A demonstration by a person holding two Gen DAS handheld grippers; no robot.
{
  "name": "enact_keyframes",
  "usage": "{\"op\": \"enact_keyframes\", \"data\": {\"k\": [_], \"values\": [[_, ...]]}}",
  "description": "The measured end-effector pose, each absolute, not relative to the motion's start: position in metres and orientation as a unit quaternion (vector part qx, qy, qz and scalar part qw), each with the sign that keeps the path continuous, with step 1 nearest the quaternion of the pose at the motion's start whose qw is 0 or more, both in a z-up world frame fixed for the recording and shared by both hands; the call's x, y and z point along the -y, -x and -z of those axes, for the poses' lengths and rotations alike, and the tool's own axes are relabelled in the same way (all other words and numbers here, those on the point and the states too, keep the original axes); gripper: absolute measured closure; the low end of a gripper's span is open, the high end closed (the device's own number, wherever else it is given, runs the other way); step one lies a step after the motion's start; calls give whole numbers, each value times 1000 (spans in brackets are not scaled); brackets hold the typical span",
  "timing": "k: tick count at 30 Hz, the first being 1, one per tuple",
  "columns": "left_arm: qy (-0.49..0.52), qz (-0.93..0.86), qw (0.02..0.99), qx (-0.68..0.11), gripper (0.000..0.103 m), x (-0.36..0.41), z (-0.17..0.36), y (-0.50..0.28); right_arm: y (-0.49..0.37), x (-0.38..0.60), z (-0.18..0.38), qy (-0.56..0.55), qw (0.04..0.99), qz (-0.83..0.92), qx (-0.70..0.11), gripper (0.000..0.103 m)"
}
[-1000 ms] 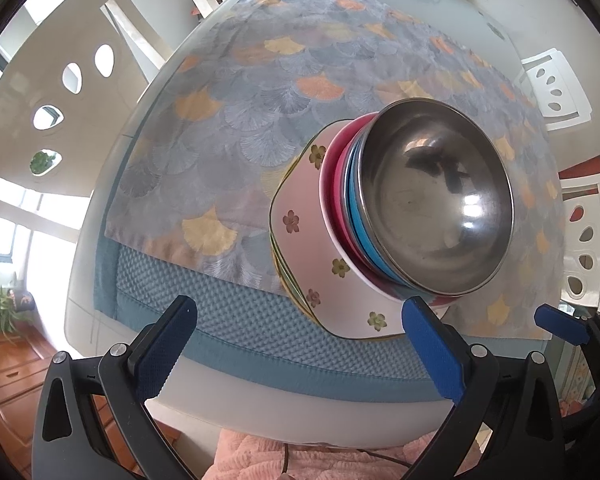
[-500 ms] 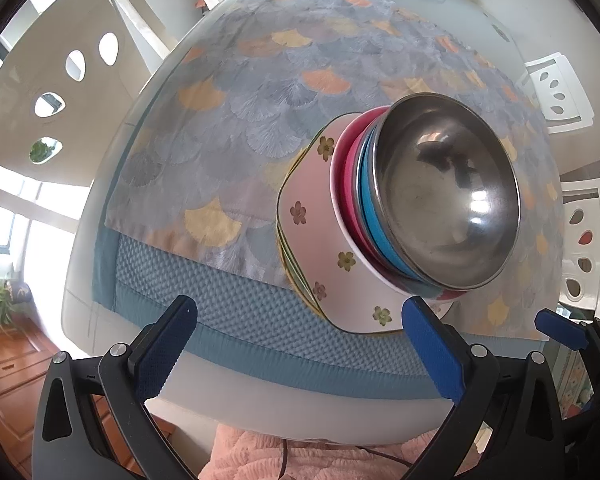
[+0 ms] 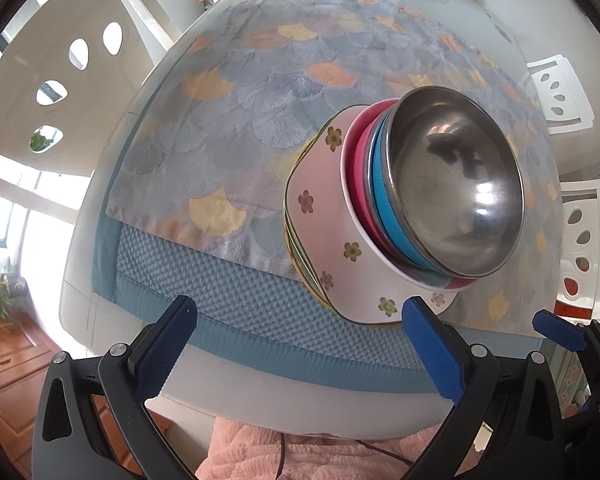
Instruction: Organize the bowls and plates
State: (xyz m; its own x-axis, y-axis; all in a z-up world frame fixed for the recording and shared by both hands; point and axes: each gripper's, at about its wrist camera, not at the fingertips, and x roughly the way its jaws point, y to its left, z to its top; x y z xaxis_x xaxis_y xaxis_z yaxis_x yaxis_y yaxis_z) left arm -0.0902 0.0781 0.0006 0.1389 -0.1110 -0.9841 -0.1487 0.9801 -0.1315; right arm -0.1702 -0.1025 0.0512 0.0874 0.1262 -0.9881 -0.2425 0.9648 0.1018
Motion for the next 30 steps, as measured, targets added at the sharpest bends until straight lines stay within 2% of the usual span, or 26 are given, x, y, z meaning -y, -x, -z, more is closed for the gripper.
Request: {"op": "enact_keyframes", "data": {"k": [30], "values": [[89,-6,759,-645,1,-79,-10,88,171,103,-57,42,745,-121,-655,0]]}}
